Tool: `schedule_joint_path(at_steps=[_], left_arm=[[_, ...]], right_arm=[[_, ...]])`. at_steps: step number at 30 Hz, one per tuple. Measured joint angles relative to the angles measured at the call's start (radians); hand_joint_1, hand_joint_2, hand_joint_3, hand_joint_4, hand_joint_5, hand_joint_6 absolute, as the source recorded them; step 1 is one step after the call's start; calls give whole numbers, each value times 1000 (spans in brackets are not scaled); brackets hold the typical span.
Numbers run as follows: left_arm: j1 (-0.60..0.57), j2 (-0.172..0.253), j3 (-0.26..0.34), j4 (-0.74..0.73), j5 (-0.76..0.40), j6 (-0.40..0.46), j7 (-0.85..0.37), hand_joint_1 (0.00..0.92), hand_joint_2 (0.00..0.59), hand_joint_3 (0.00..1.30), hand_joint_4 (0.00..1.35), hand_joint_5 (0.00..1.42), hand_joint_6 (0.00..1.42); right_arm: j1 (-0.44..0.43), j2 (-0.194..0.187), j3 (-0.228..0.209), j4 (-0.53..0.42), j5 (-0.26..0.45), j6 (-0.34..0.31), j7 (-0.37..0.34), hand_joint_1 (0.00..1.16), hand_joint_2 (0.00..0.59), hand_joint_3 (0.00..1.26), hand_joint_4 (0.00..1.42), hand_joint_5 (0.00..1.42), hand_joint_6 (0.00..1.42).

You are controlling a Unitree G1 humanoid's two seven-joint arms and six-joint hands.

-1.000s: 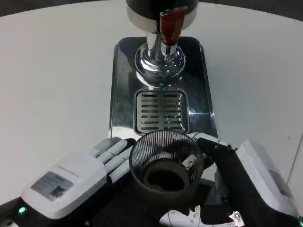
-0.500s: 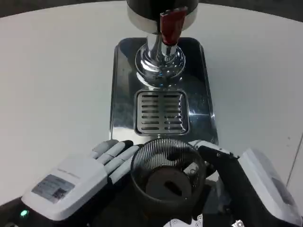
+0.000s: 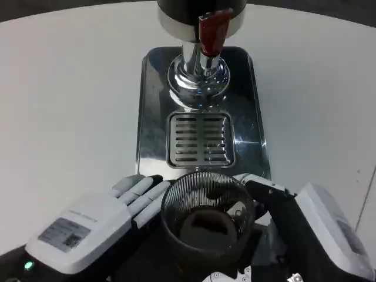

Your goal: Grasp the cup under the faucet to collect the drink, then remove the cup.

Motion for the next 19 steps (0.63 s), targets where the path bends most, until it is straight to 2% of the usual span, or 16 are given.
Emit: schedule_joint_path(at_steps=[19], left_arm=[[-3,0,-1,0,-9,1,0,246,76,0,0,0,0]], right_arm=[[-9,0,-7,0,1,0,6,989,171,962,1201,1231,1366]])
